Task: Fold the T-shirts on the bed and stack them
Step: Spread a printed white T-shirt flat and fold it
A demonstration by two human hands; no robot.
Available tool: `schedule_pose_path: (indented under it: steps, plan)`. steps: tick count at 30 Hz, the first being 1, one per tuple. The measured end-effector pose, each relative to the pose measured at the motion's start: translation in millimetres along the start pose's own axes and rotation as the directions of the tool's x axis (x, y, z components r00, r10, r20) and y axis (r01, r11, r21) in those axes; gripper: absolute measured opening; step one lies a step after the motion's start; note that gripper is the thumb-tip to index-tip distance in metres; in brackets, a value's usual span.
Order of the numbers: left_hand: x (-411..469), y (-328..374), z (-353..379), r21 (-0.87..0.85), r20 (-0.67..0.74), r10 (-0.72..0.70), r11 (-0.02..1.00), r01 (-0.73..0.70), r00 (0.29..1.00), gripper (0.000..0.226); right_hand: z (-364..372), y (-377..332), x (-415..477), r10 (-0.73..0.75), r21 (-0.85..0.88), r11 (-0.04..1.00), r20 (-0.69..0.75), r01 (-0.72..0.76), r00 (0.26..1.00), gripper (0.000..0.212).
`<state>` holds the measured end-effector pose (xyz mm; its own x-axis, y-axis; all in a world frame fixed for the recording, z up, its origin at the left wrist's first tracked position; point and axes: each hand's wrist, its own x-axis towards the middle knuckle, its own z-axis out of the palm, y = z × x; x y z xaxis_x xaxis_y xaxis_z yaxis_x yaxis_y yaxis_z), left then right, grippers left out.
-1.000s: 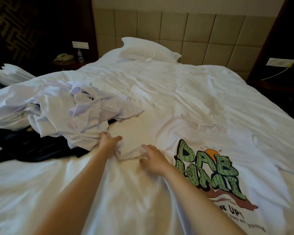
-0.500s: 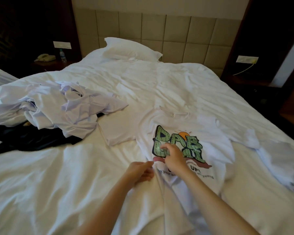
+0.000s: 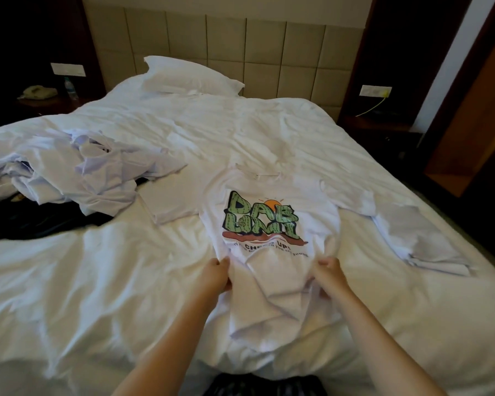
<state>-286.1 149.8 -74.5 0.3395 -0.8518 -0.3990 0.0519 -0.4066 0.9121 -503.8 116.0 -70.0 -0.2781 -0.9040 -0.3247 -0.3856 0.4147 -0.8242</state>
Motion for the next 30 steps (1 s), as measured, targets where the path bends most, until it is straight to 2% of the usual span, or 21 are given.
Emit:
schedule_pose_path:
  steps: [2,4,6,7,9,12,14,16,17,18,19,20,21,23,25,27,29,30]
  plan:
    - [3.2,-4.0,-5.5,-0.035,-0.114,0.016,0.999,-0.021,0.993,0.029,7.9,7.8,-10.5,0.011,0.102,0.995,0.089,-0.020,0.996,0.051]
    - [5.5,-10.8,-15.0,0.033,-0.240,0.042,0.999,-0.035,0.970,0.033,14.2,15.4,-17.3,0.030,0.175,0.983,0.109,-0.049,0.994,0.062]
    - [5.0,-18.9,-25.6,0.097,-0.315,0.058,0.995,-0.029,0.947,0.034,15.7,21.8,-29.5,0.042,0.202,0.978,0.022,-0.046,0.999,0.046]
    - [3.2,-21.7,-30.7,0.126,-0.333,0.068,0.992,-0.027,0.940,0.034,14.5,24.9,-36.4,0.039,0.183,0.983,-0.049,-0.029,0.998,0.037]
    - [-2.3,-22.8,-36.5,0.218,-0.356,0.108,0.975,-0.030,0.928,0.031,11.8,30.6,-51.4,0.010,0.114,0.993,-0.141,0.007,0.990,0.033]
    - [-12.9,-25.7,-38.3,0.356,-0.390,0.243,0.929,-0.097,0.888,0.026,14.8,35.0,-69.9,-0.068,-0.142,0.988,-0.070,0.058,0.995,0.036]
    - [-30.1,-31.2,-35.2,0.516,-0.283,0.429,0.822,-0.241,0.858,0.034,18.5,34.4,-71.6,-0.137,-0.295,0.948,-0.024,0.124,0.990,0.039]
    - [-50.4,-37.1,-32.2,0.607,-0.043,0.566,0.670,-0.428,0.823,0.040,20.4,29.2,-66.2,-0.181,-0.337,0.926,-0.001,0.170,0.983,0.037]
    - [-60.8,-40.4,-30.9,0.647,0.123,0.548,0.587,-0.486,0.827,0.053,21.1,26.5,-64.1,-0.186,-0.323,0.930,-0.002,0.175,0.983,0.032]
    - [-69.2,-43.4,-29.3,0.717,0.283,0.478,0.470,-0.514,0.831,0.073,20.4,24.0,-63.4,-0.185,-0.281,0.944,-0.017,0.173,0.983,0.025]
    - [-73.2,-49.0,-29.0,0.791,0.384,0.389,0.328,-0.516,0.837,0.090,18.9,23.3,-63.3,-0.188,-0.218,0.960,-0.044,0.175,0.981,0.016]
    - [-74.3,-55.2,-29.0,0.839,0.419,0.333,0.215,-0.500,0.845,0.098,17.6,23.4,-65.5,-0.204,-0.143,0.971,-0.082,0.191,0.976,0.014]
    - [-73.0,-60.7,-29.9,0.862,0.408,0.328,0.169,-0.478,0.852,0.095,16.6,24.3,-70.2,-0.232,-0.056,0.972,-0.140,0.226,0.963,0.021]
    - [-71.1,-66.3,-34.1,0.848,0.351,0.440,0.225,-0.480,0.827,0.065,15.5,28.9,-91.2,-0.239,0.150,0.945,-0.291,0.291,0.926,0.029]
    - [-72.5,-65.8,-36.8,0.762,0.238,0.544,0.408,-0.502,0.804,0.032,15.0,42.1,-111.6,-0.186,0.243,0.924,-0.386,0.294,0.904,0.023]
    - [-75.2,-65.2,-37.7,0.626,0.050,0.581,0.616,-0.479,0.813,0.026,18.4,59.2,-118.4,-0.146,0.141,0.969,-0.342,0.204,0.928,0.022]
    - [-80.4,-66.6,-38.6,0.516,-0.105,0.562,0.736,-0.438,0.820,0.033,22.5,68.2,-116.2,-0.115,-0.038,0.993,-0.280,0.108,0.953,0.017]
    - [-83.0,-68.5,-38.8,0.484,-0.143,0.530,0.774,-0.409,0.836,0.039,23.5,69.4,-112.7,-0.154,-0.098,0.986,-0.273,0.132,0.950,0.032]
